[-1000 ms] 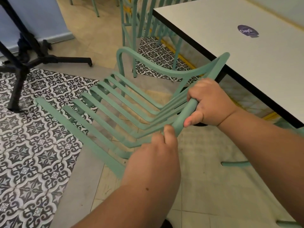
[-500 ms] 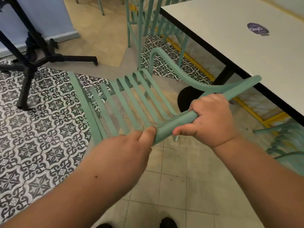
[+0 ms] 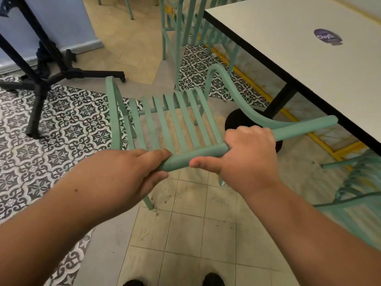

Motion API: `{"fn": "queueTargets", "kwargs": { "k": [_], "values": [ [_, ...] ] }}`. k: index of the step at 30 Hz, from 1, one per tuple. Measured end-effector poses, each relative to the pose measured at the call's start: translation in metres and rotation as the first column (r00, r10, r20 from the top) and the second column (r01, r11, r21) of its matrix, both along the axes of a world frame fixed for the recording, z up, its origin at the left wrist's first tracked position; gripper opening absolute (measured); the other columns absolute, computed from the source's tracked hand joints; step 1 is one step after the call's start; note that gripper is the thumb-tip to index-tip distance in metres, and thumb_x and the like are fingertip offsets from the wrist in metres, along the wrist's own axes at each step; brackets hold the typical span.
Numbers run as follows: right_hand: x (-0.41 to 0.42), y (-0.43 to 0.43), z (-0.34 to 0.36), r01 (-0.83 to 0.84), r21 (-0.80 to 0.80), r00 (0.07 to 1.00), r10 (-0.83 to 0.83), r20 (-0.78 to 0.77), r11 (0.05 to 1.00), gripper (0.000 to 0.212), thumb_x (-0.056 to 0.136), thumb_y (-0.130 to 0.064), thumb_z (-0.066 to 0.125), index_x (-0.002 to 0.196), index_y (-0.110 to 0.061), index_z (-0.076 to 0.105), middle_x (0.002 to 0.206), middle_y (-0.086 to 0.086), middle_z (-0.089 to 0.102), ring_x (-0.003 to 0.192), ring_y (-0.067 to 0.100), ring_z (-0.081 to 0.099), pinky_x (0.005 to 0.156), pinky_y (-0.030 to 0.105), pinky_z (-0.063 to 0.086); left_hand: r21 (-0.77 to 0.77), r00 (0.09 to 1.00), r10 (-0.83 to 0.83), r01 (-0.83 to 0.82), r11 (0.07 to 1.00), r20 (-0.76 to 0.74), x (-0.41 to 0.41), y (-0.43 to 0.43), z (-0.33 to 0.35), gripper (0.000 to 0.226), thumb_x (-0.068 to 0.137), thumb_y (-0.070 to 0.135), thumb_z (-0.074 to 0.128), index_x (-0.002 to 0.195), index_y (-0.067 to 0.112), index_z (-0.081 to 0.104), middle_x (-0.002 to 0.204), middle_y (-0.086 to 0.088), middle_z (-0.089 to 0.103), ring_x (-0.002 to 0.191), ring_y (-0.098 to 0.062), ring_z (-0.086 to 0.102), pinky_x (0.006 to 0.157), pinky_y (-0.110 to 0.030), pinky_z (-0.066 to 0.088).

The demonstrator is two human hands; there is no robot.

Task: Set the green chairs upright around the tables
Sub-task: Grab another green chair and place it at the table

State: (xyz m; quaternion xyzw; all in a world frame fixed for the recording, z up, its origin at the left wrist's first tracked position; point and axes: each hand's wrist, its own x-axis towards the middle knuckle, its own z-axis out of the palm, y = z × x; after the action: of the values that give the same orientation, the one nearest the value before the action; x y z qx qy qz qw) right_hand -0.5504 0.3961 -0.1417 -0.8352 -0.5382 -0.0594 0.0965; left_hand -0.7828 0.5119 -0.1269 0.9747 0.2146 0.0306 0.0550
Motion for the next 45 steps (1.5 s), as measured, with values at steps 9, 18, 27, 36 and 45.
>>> {"fn": "queueTargets", "kwargs": {
  "k": [9,18,27,36,45],
  "values": [
    [-0.01,0.0,0.001,0.014,-0.03,1.0,-0.013,0.026,0.999,0.08,0.067,-0.105,0.028,0.06,-0.026,0.042,0.063,-0.009,0.038,0.068,0.019,0.042,0.077,0.035,0.023,0.014,0.998,-0.013,0.014,1.0,-0.069,-0.006,0.014,0.01,0.045,0.096,0.063,0.018,0.126,0.044,0.047,0.076,0.02,0.053,0.052,-0.003,0.043,0.044,-0.021,0.034],
    [0.054,-0.014,0.026,-0.172,-0.04,0.985,0.171,-0.026,0.984,0.094,0.071,-0.095,0.041,0.123,-0.022,0.07,0.111,-0.003,0.071,0.112,0.023,0.061,0.099,0.045,0.043,-0.112,0.971,0.226,-0.233,0.966,-0.072,0.056,-0.021,0.019,0.061,0.09,0.075,0.024,0.134,0.039,0.044,0.124,0.011,0.056,0.117,-0.019,0.054,0.103,-0.047,0.044],
    [0.098,-0.009,0.03,-0.012,-0.351,1.0,0.006,-0.02,0.936,0.139,0.042,-0.113,0.008,0.139,-0.031,0.063,0.148,0.002,0.057,0.146,0.031,0.039,0.112,0.052,0.041,-0.05,0.961,0.206,-0.218,0.975,-0.183,0.094,-0.016,0.0,0.03,0.097,0.059,0.043,0.104,0.032,0.054,0.077,0.008,0.057,0.071,-0.016,0.056,0.07,-0.036,0.049],
    [0.074,-0.014,0.045,-0.014,-0.447,0.999,0.026,0.021,0.894,0.113,0.041,-0.11,0.002,0.062,-0.019,0.066,0.054,-0.002,0.054,0.053,0.018,0.057,0.049,0.032,0.041,-0.111,0.945,0.167,-0.205,0.972,-0.282,0.09,-0.015,0.016,0.022,0.098,0.049,0.049,0.088,0.031,0.054,0.071,0.007,0.059,0.061,-0.013,0.058,0.054,-0.031,0.052],
    [0.043,-0.033,0.048,0.039,-0.477,0.997,-0.064,-0.037,0.878,0.101,0.048,-0.109,0.012,0.06,-0.019,0.056,0.054,-0.004,0.049,0.052,0.018,0.055,0.048,0.031,0.037,-0.119,0.949,0.093,-0.135,0.984,-0.303,0.07,-0.011,0.019,0.022,0.097,0.052,0.05,0.089,0.032,0.054,0.072,0.008,0.057,0.063,-0.012,0.056,0.058,-0.032,0.051]
  ]
}}
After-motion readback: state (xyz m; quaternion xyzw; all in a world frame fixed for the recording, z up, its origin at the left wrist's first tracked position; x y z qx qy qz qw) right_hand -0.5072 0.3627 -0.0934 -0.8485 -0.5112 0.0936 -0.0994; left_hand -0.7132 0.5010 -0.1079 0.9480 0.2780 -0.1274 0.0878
